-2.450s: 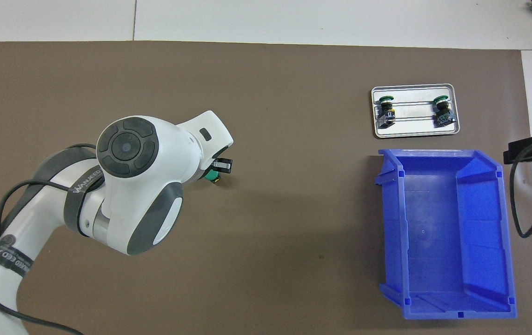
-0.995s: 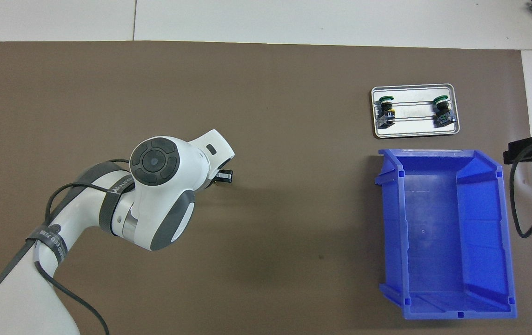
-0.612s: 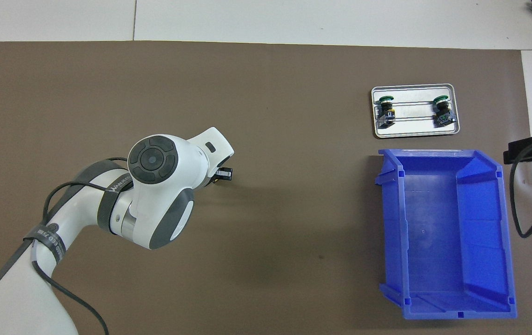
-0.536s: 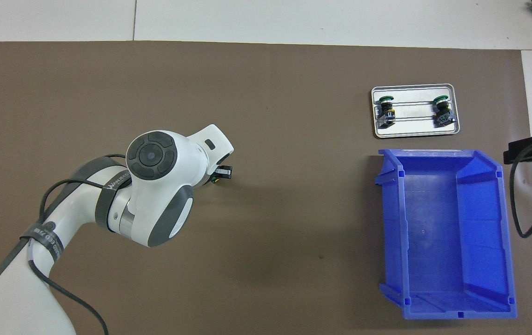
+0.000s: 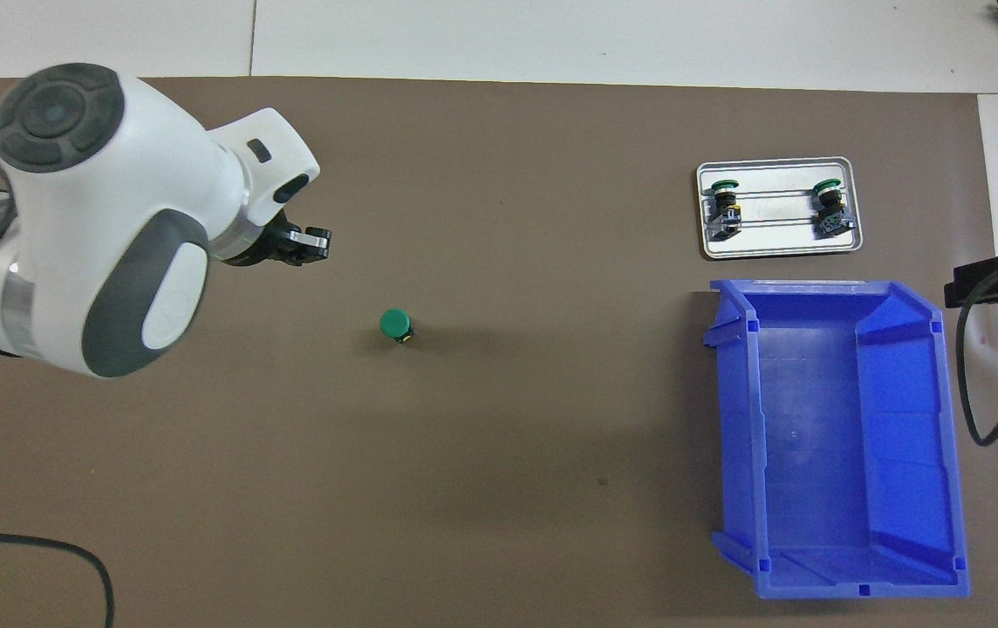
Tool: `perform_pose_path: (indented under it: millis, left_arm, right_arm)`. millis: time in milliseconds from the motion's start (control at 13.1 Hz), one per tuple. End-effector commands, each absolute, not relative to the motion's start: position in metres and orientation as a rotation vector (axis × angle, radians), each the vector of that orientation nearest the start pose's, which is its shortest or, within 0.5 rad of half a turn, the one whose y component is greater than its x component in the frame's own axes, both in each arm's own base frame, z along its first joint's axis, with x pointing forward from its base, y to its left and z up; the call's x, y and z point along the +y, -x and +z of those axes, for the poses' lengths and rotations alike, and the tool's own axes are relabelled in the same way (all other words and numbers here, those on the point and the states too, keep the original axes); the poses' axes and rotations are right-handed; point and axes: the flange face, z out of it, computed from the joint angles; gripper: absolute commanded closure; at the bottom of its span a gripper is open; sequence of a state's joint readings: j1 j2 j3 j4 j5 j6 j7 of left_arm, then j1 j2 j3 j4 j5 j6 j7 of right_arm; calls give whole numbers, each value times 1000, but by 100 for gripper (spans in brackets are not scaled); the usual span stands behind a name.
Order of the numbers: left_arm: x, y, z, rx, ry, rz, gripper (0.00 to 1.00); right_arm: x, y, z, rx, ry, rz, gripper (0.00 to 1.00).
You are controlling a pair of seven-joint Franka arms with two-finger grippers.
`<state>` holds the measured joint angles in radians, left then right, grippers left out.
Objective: Place and press button with both arms
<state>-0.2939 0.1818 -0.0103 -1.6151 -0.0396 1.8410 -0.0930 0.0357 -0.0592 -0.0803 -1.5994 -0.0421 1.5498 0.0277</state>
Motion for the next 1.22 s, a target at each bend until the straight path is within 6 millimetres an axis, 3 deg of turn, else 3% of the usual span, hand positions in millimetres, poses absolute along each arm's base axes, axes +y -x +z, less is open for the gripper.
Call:
perform_pose_path:
  millis: [0,153,383,536,612,689,766,919,1072,1148]
  left_arm:
    - [-120,-598,538,363,3149,-4,97]
    - [-80,-588,561,328,3143,27,92]
    - [-71,-576,612,316,3114,124,74]
    - [-68,-572,627,307,3112,146,52]
    - [-71,-572,629,317,3113,127,35]
    - [-73,-572,631,319,3113,108,12]
    - [-72,-573,633,315,3115,70,0]
    - [-71,-572,630,315,3116,53,0]
    - [-70,-571,624,313,3116,43,0]
    - [-69,-568,625,311,3116,36,0]
  right_arm:
    - [-29,-527,643,138,3177,-17,0]
    - [-29,-527,643,138,3177,-17,0]
    - [-29,-527,643,138,3177,-19,0]
    - [-29,-526,642,138,3177,-12,0]
    - [-19,-524,642,112,3179,14,0]
    - [-4,-525,644,76,3180,-6,0]
    - [0,-532,644,61,3177,-76,0]
    - [41,-543,622,-50,3136,-62,0]
    - [113,-546,590,-74,3061,-132,1]
    - [139,-548,579,-60,3052,-146,1]
